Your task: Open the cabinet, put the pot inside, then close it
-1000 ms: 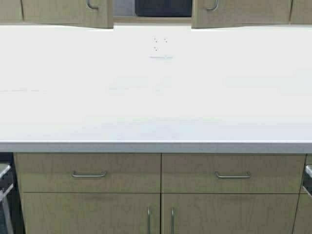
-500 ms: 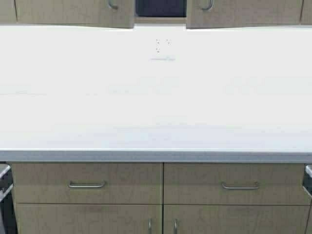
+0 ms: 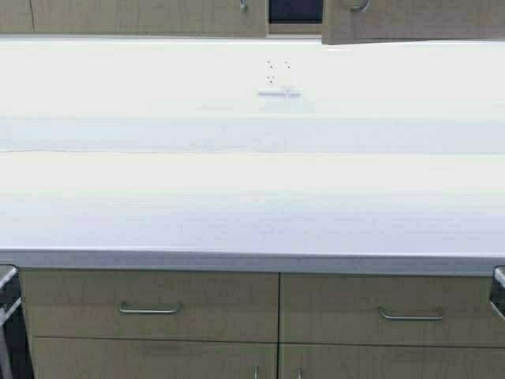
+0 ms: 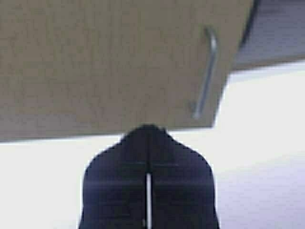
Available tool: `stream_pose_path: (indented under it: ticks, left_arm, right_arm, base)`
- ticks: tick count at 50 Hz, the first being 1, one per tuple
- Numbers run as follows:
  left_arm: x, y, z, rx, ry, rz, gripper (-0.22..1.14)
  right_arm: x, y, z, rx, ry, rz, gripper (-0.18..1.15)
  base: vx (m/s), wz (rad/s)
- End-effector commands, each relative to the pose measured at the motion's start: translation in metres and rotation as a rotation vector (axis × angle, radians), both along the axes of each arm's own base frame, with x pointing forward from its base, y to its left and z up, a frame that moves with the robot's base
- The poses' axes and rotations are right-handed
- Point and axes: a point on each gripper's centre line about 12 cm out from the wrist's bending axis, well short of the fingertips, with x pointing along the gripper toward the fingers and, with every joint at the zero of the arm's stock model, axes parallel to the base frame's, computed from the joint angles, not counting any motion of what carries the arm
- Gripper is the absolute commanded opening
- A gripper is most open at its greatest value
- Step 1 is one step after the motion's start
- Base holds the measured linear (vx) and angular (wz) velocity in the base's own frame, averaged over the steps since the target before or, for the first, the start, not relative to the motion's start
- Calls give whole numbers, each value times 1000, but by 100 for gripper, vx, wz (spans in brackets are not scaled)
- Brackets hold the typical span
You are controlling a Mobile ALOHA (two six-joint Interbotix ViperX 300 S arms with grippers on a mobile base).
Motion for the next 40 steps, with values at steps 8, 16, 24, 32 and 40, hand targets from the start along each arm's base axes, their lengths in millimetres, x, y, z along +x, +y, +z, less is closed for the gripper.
stream_pose_path:
  ticks: [8,16,24,32,40]
  left_arm:
    - [-15,-8,20,-19,-56,-28,3]
    - [-26,-14,25,-39,-63,-50,3]
    - [-40,-14,23,-56,-53,-60,3]
    - [-45,-8,15,-64,-59,-35,3]
    - [-46,-6,3,-65,-37,-23,3]
  right_arm:
    - [52,19,29,13,-50,24,6]
    - [73,23,29,10,-37,21,6]
    - [49,21,14,7,1,25,6]
    - [23,23,4,5,19,46,6]
    - [-1,23,8,5,0,64,6]
  base:
    - [13,1]
    - [14,-5]
    - [11,-4]
    - [12,-2]
    - [9,0]
